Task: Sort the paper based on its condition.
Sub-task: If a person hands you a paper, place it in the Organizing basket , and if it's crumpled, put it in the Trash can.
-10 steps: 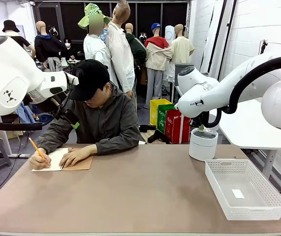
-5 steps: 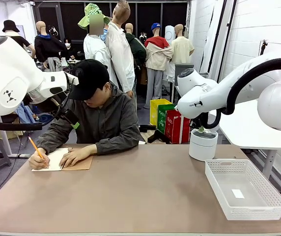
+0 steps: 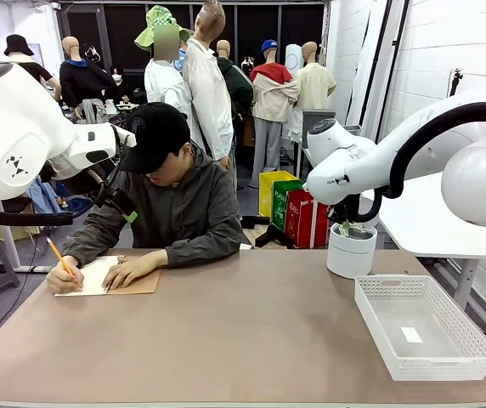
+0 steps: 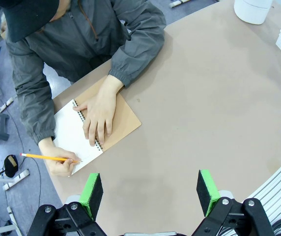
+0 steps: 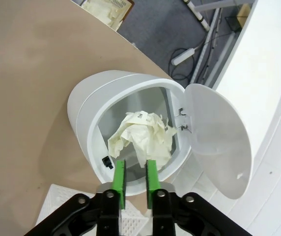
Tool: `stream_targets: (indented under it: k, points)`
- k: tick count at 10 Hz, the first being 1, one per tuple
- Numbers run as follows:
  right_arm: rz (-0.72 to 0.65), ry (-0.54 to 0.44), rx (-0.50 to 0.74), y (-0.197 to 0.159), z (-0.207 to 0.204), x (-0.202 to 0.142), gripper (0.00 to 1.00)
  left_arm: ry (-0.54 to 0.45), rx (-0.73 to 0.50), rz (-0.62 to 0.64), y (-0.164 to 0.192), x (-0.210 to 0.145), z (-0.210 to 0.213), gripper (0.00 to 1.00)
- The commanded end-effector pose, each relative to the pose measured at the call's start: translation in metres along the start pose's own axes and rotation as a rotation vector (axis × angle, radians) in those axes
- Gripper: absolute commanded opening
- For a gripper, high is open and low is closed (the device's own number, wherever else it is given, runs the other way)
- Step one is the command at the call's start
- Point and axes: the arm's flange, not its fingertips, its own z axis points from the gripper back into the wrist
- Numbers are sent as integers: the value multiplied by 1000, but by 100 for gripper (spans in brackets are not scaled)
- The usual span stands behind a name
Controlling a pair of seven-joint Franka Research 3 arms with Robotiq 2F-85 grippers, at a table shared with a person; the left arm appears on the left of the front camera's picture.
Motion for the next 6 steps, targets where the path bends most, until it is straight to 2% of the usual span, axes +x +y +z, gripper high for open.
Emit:
stream_targets:
  k: [1, 2, 3, 6]
  points:
    - [-17, 10, -29, -2, -3, 6, 69, 1, 0, 1, 1, 1, 1, 100]
    - [-25, 5, -28, -3, -2, 6, 89, 1, 0, 1, 1, 1, 1, 100]
    - [-34, 3, -27, -4, -1, 5, 100, 1, 0, 1, 1, 1, 1, 100]
    - [-35, -4, -3, -4, 15, 1, 100, 1, 0, 1, 1, 1, 1, 100]
